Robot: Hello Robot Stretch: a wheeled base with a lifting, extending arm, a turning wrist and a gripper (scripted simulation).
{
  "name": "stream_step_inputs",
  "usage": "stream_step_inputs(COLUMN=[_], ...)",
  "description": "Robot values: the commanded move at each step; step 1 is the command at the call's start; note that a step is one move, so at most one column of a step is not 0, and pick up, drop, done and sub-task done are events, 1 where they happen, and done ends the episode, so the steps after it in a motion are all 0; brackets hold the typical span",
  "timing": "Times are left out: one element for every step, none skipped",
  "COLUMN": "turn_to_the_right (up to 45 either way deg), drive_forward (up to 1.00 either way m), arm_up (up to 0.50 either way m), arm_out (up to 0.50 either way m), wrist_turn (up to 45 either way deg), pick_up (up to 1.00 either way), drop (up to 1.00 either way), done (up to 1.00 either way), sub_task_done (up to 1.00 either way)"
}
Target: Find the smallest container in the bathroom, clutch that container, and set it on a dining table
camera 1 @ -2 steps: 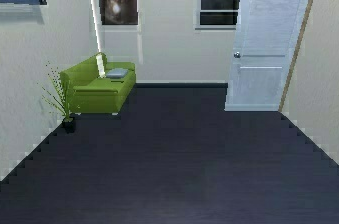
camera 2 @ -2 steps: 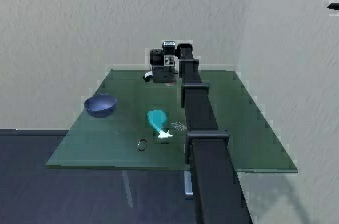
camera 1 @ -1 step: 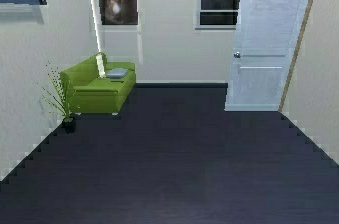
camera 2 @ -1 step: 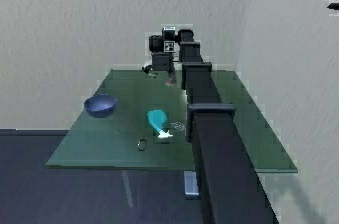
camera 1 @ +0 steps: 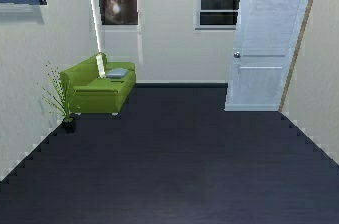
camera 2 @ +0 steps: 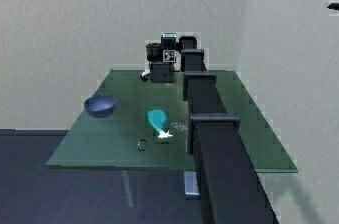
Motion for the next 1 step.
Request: stream_step_inputs(turn_to_the_right=[0.0], drive_forward=[0.00], arm_up=[0.00], arm_out=[0.00], wrist_turn=[0.0], pick_up=[0.00], drop=[0.00], done=[1.00], sub_task_done=[0.00])
